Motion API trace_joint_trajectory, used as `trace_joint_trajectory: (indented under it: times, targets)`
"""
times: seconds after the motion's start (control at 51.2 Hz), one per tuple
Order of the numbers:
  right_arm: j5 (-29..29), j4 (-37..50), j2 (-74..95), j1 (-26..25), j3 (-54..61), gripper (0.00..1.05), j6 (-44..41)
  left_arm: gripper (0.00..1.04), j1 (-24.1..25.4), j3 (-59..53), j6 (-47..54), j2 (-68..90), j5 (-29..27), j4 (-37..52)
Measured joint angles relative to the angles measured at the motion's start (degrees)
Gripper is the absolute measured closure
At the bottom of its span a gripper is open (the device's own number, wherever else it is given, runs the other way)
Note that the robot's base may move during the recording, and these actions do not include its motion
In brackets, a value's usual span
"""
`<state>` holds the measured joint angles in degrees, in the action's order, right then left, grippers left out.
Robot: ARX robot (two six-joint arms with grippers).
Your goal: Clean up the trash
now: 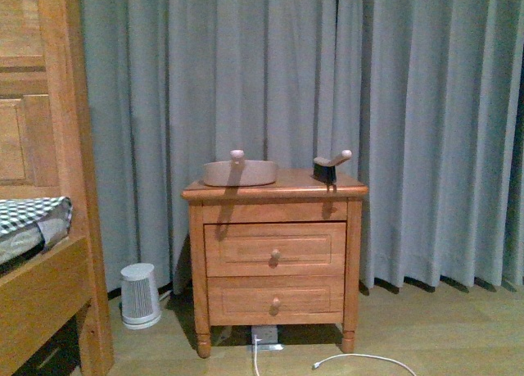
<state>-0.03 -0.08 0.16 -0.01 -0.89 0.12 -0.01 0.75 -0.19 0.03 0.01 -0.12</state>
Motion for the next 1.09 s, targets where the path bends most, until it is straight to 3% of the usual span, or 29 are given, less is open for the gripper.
trace_joint_trajectory:
  times: [1.093]
  targets:
    - [0.0, 0.0, 0.0, 0.0, 0.0, 0.07, 0.0, 0.08, 0.0, 0.0, 0.0, 0.0, 0.0, 0.0]
